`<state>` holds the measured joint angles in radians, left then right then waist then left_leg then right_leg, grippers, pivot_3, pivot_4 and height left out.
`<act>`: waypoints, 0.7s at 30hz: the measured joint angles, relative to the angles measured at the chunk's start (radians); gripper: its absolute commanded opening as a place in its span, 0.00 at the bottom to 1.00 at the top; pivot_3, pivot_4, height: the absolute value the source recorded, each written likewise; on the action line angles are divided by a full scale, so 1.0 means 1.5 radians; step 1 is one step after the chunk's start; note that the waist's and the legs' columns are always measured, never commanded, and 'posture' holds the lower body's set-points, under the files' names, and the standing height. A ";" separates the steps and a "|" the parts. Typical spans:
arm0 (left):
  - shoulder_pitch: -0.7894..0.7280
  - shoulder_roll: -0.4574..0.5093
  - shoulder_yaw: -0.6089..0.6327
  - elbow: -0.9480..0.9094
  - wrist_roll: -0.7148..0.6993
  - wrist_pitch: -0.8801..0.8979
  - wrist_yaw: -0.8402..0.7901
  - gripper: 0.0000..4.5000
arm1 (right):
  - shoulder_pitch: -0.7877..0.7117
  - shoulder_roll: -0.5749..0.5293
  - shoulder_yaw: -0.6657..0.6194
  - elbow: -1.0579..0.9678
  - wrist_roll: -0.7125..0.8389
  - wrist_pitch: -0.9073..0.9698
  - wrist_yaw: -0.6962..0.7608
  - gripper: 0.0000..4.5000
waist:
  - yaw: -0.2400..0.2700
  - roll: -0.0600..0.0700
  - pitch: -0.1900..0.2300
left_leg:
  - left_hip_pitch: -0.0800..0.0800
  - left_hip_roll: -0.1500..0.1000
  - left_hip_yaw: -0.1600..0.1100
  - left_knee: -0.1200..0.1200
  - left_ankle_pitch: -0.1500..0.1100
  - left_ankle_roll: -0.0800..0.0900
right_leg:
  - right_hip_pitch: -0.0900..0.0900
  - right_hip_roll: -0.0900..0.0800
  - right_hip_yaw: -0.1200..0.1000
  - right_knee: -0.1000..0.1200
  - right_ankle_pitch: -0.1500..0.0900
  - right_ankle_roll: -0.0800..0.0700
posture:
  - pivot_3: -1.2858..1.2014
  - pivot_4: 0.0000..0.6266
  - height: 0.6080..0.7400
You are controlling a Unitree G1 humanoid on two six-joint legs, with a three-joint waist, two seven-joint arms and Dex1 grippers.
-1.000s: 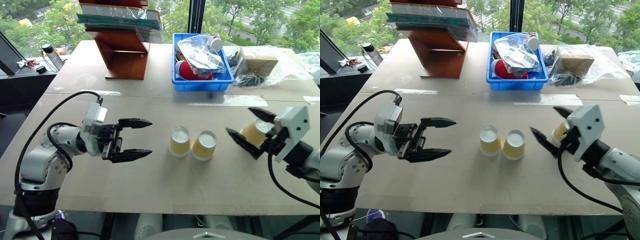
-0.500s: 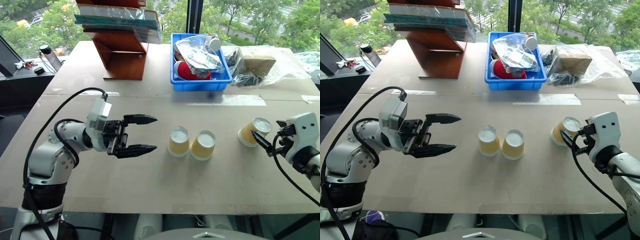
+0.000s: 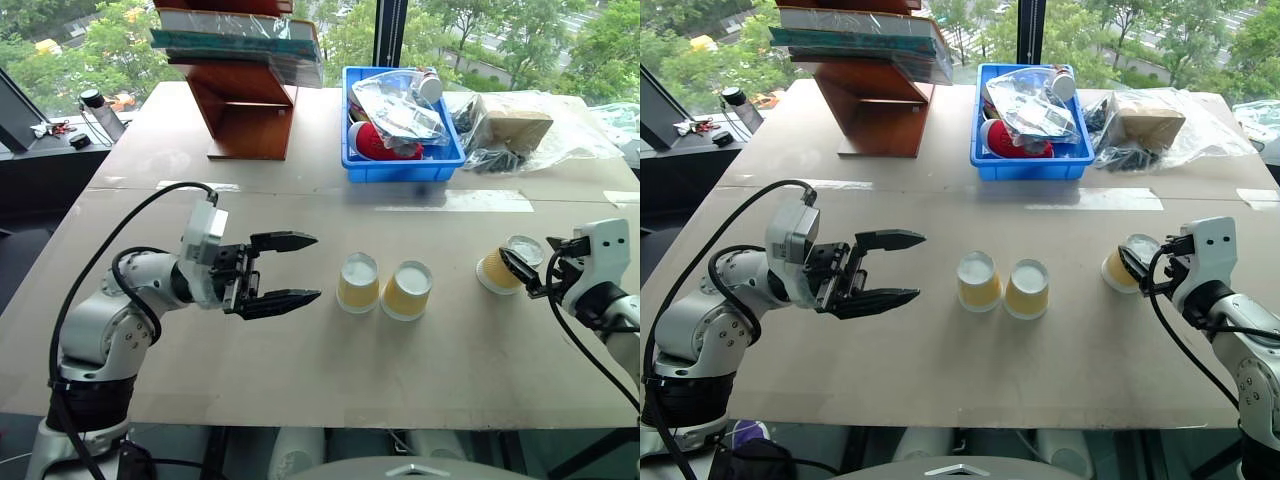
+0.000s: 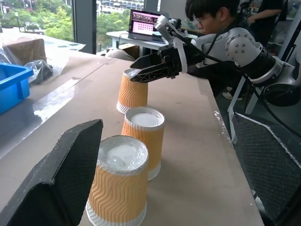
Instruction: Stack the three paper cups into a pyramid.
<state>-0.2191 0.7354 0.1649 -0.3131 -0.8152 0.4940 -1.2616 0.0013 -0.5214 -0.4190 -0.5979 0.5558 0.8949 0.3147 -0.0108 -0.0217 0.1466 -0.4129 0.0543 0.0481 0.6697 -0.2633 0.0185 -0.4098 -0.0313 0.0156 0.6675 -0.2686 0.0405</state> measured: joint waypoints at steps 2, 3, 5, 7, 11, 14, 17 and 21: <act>-0.003 -0.001 0.000 0.008 0.006 -0.008 0.003 1.00 | -0.002 0.002 0.007 0.006 0.001 0.000 -0.001 0.81 | 0.000 0.000 0.000 | 0.000 0.000 0.000 0.000 0.000 0.000 | 0.000 0.000 0.000 0.000 0.000 0.000 | 0.52 0.24 1.00; -0.003 -0.003 0.001 0.015 0.013 -0.017 0.005 1.00 | -0.002 0.003 0.009 0.007 0.002 0.000 -0.001 0.71 | 0.000 0.000 0.000 | 0.000 0.000 0.000 0.000 0.000 0.000 | 0.000 0.000 0.000 0.000 0.000 0.000 | 0.52 0.24 1.00; -0.003 -0.010 0.001 0.036 0.033 -0.046 0.005 1.00 | -0.002 0.005 0.010 0.007 0.002 0.000 -0.002 0.61 | 0.000 0.000 0.000 | 0.000 0.000 0.000 0.000 0.000 0.000 | 0.000 0.000 0.000 0.000 0.000 0.000 | 0.52 0.24 1.00; -0.002 -0.014 0.001 0.047 0.041 -0.060 0.003 1.00 | -0.002 0.005 0.010 0.007 0.002 0.000 -0.002 0.61 | 0.000 0.000 0.000 | 0.000 0.000 0.000 0.000 0.000 0.000 | 0.000 0.000 0.000 0.000 0.000 0.000 | 0.52 0.24 1.00; -0.001 -0.024 0.016 0.083 0.030 -0.064 -0.014 1.00 | 0.000 0.004 0.012 0.007 0.000 -0.003 -0.002 0.61 | 0.000 0.000 0.000 | 0.000 0.000 0.000 0.000 0.000 0.000 | 0.000 0.000 0.000 0.000 0.000 0.000 | 0.52 0.24 1.00; -0.001 -0.030 0.017 0.092 0.031 -0.073 -0.018 1.00 | 0.002 0.003 0.012 0.007 -0.001 -0.004 -0.001 0.61 | 0.000 0.000 0.000 | 0.000 0.000 0.000 0.000 0.000 0.000 | 0.000 0.000 0.000 0.000 0.000 0.000 | 0.52 0.24 1.00; 0.002 -0.042 0.025 0.113 0.031 -0.090 -0.030 1.00 | 0.012 -0.014 0.015 -0.004 -0.001 -0.007 0.008 0.61 | 0.000 0.000 0.000 | 0.000 0.000 0.000 0.000 0.000 0.000 | 0.000 0.000 0.000 0.000 0.000 0.000 | 0.52 0.24 1.00; 0.011 -0.034 0.049 0.135 -0.005 -0.079 -0.084 1.00 | 0.011 -0.042 0.012 -0.052 0.038 -0.001 0.041 0.61 | -0.003 0.001 0.000 | 0.000 0.000 0.000 0.000 0.000 0.000 | 0.000 0.000 0.000 0.000 0.000 0.000 | 0.52 0.24 1.00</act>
<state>-0.2031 0.6849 0.2382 -0.1099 -0.8222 0.3760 -1.3884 0.0171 -0.5844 -0.4003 -0.6760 0.6122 0.8931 0.3765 -0.0146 -0.0210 0.1470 -0.4127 0.0549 0.0481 0.6696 -0.2633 0.0185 -0.4102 -0.0311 0.0154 0.6681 -0.2686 0.0405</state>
